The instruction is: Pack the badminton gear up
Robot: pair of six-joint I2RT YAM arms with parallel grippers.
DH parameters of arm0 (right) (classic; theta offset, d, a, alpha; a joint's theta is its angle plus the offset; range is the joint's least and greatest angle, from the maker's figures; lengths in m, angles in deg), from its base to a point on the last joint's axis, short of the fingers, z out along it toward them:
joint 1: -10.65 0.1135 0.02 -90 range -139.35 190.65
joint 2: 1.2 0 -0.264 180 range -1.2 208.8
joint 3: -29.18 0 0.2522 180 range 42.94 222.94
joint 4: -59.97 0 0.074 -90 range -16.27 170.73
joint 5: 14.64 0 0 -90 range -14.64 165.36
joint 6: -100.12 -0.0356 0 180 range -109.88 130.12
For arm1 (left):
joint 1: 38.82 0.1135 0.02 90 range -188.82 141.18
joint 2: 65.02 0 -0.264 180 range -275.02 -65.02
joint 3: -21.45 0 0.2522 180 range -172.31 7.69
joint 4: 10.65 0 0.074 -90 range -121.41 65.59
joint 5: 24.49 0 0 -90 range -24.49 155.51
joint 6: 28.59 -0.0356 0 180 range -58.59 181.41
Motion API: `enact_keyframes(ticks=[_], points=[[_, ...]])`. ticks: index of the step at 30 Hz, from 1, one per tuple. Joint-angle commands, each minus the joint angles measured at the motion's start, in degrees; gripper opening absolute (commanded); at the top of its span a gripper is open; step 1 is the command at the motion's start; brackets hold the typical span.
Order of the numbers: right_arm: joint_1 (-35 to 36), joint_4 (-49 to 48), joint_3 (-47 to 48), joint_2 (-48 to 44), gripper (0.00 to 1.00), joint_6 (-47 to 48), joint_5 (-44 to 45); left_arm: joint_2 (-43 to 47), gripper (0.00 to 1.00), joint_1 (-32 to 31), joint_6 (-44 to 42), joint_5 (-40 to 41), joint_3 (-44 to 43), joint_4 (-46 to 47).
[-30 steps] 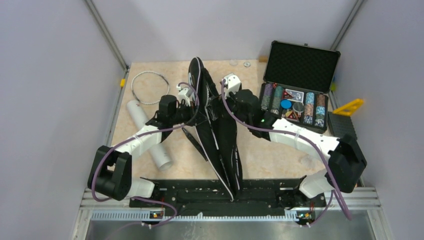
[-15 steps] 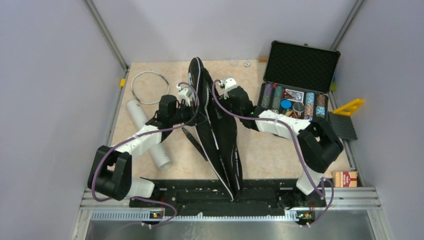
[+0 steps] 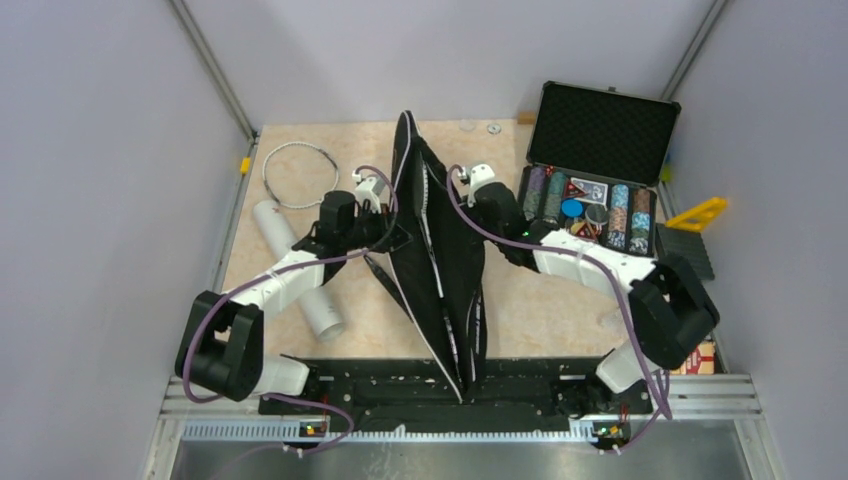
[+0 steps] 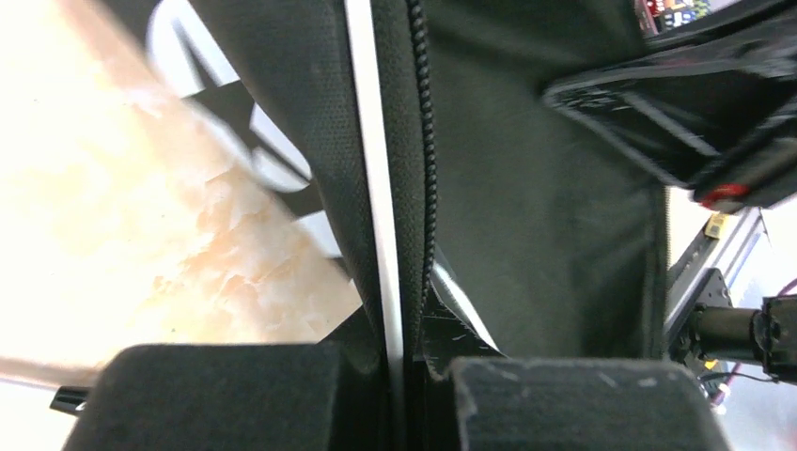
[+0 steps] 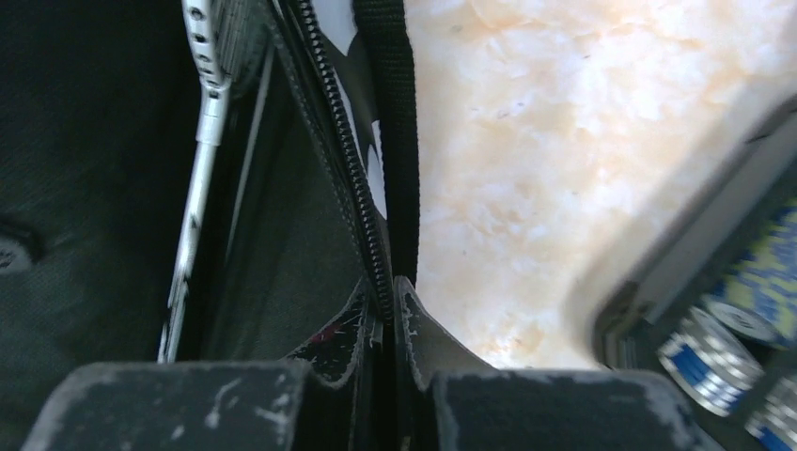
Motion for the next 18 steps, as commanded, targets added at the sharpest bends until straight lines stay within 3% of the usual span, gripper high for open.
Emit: enact_keyframes(ticks=[1, 5, 8, 9, 15, 16, 17, 18], points=[[-2.27, 2.36, 1.64, -8.47, 0.00, 2.47, 5.18, 0.94, 0.00, 0.20, -0.90, 5.46, -2.05, 0.91], [-2.37, 5.98, 4.10, -12.41, 0.00, 5.85, 6.39, -1.55, 0.00, 0.22, 0.73, 10.71, -3.76, -0.06], [-2.29, 7.33, 5.98, -13.19, 0.00, 6.52, 1.38, -4.74, 0.00, 0.05, 2.78, 6.40, -5.75, 1.58], [-2.09, 7.59, 6.37, -12.97, 0.00, 6.46, 0.17, -5.40, 0.05, -0.26, 3.58, 5.11, -5.87, 3.37], [0.81, 10.12, 10.17, -9.09, 0.00, 6.63, 5.70, -7.95, 0.50, -3.05, 3.70, 8.09, -8.87, 2.63], [1.00, 10.33, 10.72, -8.50, 0.00, 6.28, 6.54, -7.57, 0.78, -3.11, 3.63, 8.82, -8.77, 2.10], [1.06, 10.47, 11.53, -7.90, 0.00, 5.91, 7.31, -6.96, 0.91, -3.14, 3.52, 9.81, -8.59, 1.38], [1.18, 10.66, 11.77, -7.40, 0.00, 5.40, 8.20, -6.04, 0.92, -3.15, 3.42, 10.70, -8.17, 0.91]])
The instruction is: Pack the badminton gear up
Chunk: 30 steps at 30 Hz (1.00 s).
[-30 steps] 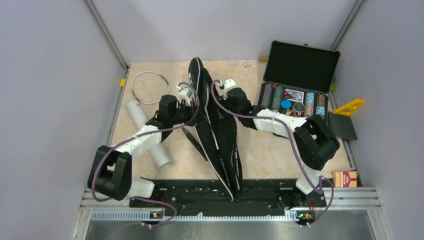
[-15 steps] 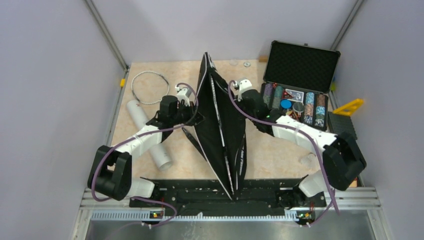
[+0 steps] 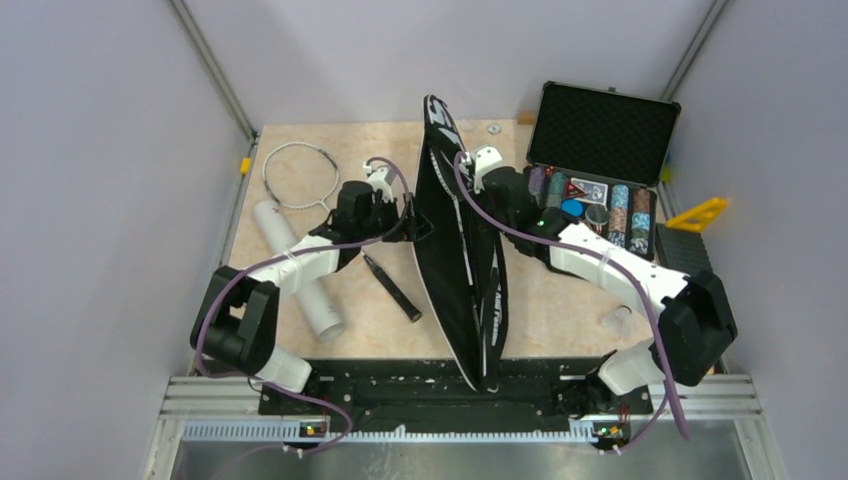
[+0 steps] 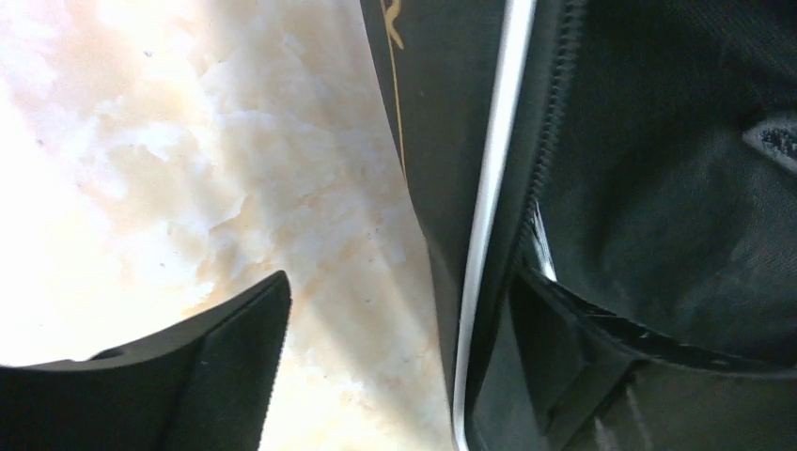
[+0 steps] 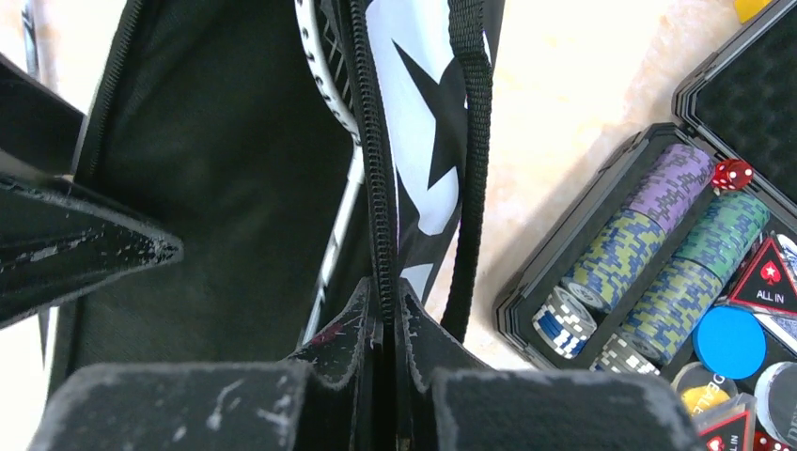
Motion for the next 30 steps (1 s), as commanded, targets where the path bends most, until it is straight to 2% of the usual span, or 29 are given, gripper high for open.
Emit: enact_keyframes(ticks=[1, 5, 10, 14, 16, 20, 21, 30], points=[[1.17, -1.65, 5.61, 1.99, 0.00, -0.65, 5.55, 3.17, 0.93, -0.31, 0.05, 4.98, -1.31, -0.68], [1.73, -1.02, 6.40, 3.94, 0.00, -2.79, 9.12, 10.10, 0.94, -0.21, 0.71, 13.23, 1.63, -5.94], [2.85, -3.65, 5.28, 4.54, 0.00, -3.18, 7.17, 18.35, 0.97, -0.09, 6.79, 35.16, 5.67, -15.17], [2.87, -6.36, 2.73, 3.78, 0.00, -3.32, 5.43, 19.92, 0.99, 1.43, 15.51, 48.80, 7.88, -22.37], [2.88, -6.96, 1.69, 3.44, 0.00, -3.14, 5.04, 18.79, 0.99, 3.67, 17.29, 49.49, 7.40, -25.32], [2.85, -9.37, -0.30, 2.51, 0.00, -2.55, 2.85, 12.70, 0.99, 10.56, 18.44, 40.64, 5.18, -25.61], [2.86, -9.67, -0.68, 2.25, 0.00, -2.48, 2.53, 10.73, 0.99, 11.49, 18.55, 40.61, 4.10, -25.51], [2.87, -11.46, -2.84, 1.38, 0.00, -2.14, 3.09, -5.09, 0.99, 13.47, 18.77, 48.77, -11.24, -33.61]])
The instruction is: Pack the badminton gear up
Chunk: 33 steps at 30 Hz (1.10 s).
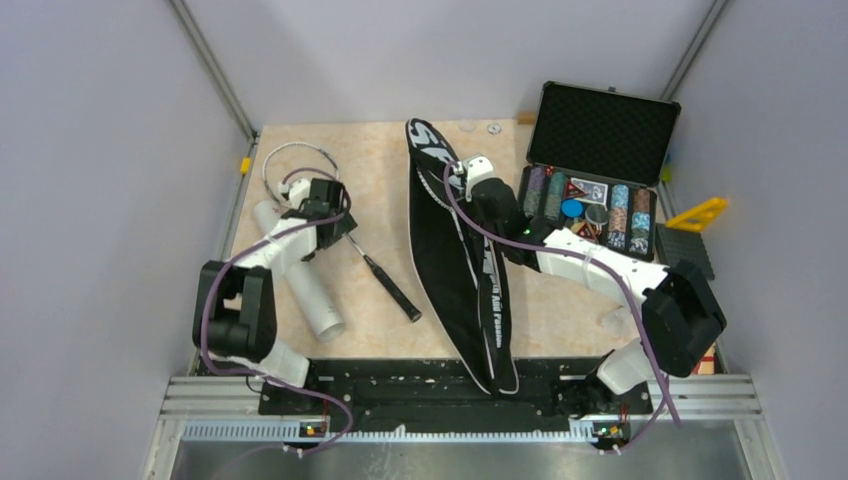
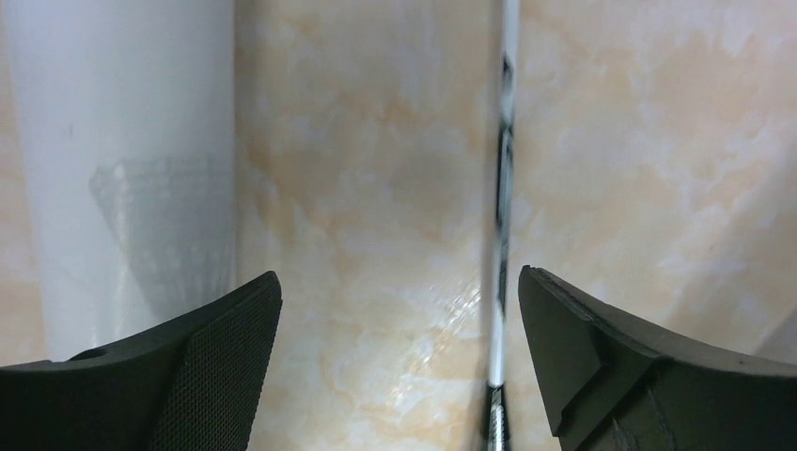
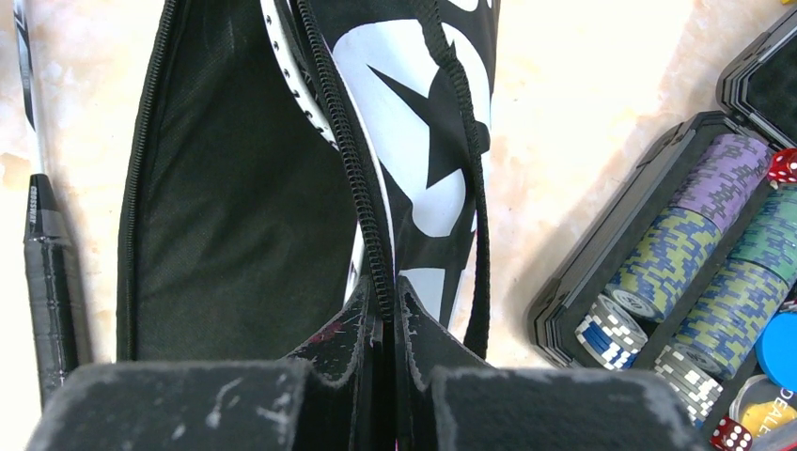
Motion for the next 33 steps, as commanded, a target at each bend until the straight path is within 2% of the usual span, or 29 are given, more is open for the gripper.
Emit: enact_keyframes(ticks=[1, 7, 18, 24, 30, 31, 33], points=[[0.42, -5.26, -0.36, -2.68, 0.00, 0.43, -0.19, -5.96, 0.99, 1.18, 2.14, 4.33, -8.83, -4.71], [0.42, -5.65, -0.42, -2.11, 0.00, 0.88, 0.45, -15.67, 0.93, 2.06, 4.84, 3.95, -18.08, -12.69], [0.44, -7.87, -2.41, -3.87, 0.00, 1.33, 1.25, -23.29, 0.79, 2.07, 4.82, -0.08, -23.41, -12.37], [0.42, -8.07, -2.72, -4.14, 0.00, 1.19, 1.57, -27.37, 0.68, 2.06, 4.59, -1.90, -25.07, -12.41], [0.42, -8.25, -2.79, -4.16, 0.00, 1.34, 1.62, -28.57, 0.34, 2.07, 2.94, -4.90, -25.71, -10.65], [0.42, -8.18, -2.86, -4.25, 0.00, 1.31, 1.80, -28.60, 0.26, 2.07, 1.97, -5.10, -25.72, -10.20], [0.42, -8.13, -2.91, -4.48, 0.00, 1.33, 2.25, -28.45, 0.02, 2.15, 0.80, -4.38, -25.84, -9.82]])
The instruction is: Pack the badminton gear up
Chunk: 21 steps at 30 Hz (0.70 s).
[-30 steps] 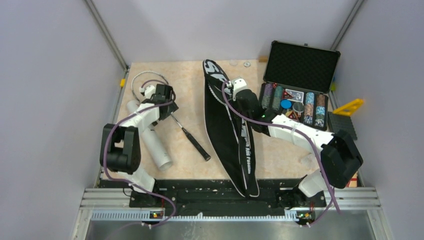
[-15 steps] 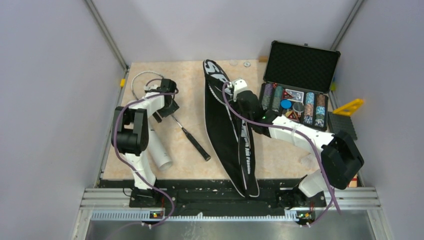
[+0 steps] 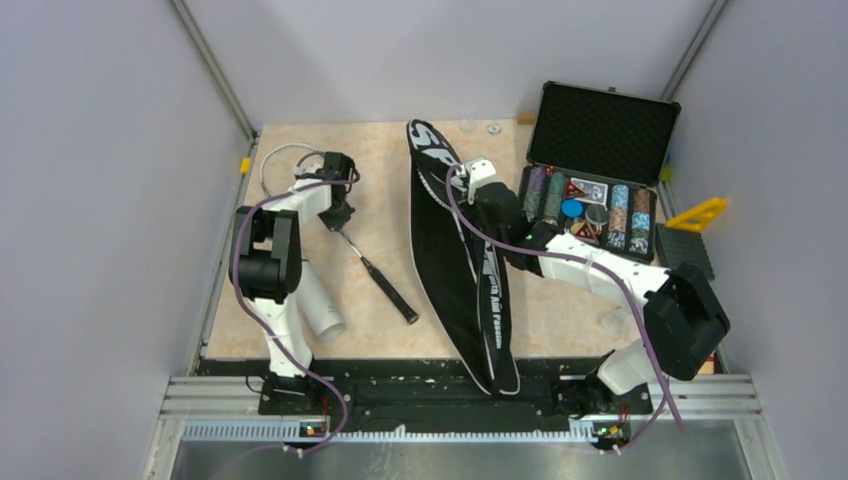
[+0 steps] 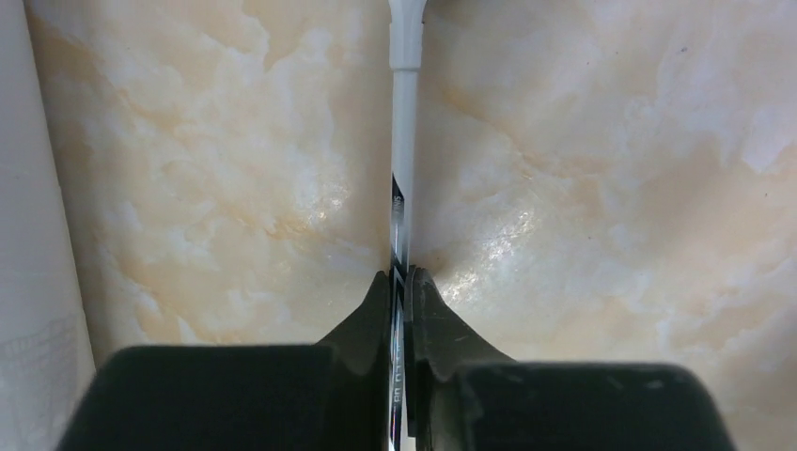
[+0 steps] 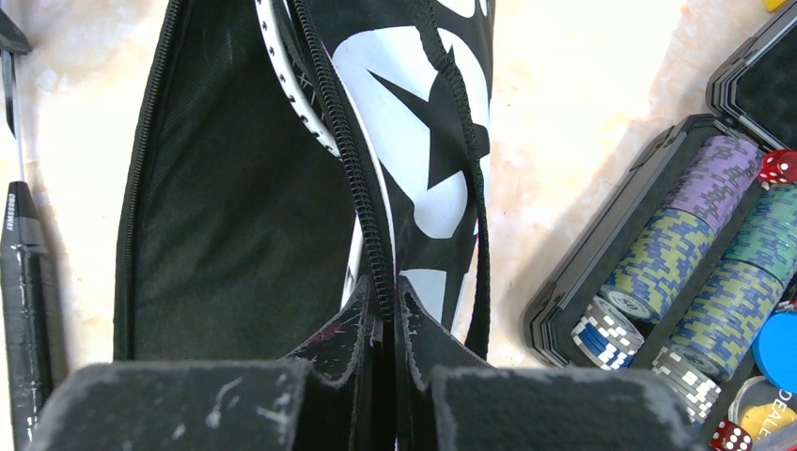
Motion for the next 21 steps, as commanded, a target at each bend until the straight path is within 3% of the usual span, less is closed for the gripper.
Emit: enact_keyframes(ticks=[1, 11, 21], points=[[0.37, -4.06, 0.31, -3.38, 0.00, 0.71, 1.80, -2.31, 0.00, 0.21, -3.03, -1.72, -0.35, 0.93], [-1.00, -2.65, 2.68, -2.07, 0.00, -1.09, 4.54, 10.47, 0.00, -1.35, -9.03, 7.88, 3.06, 0.91], [-4.19, 1.85, 8.98, 1.98, 0.00, -5.61, 6.74, 20.77, 0.00, -13.77, -11.60, 21.68, 6.14, -3.51]])
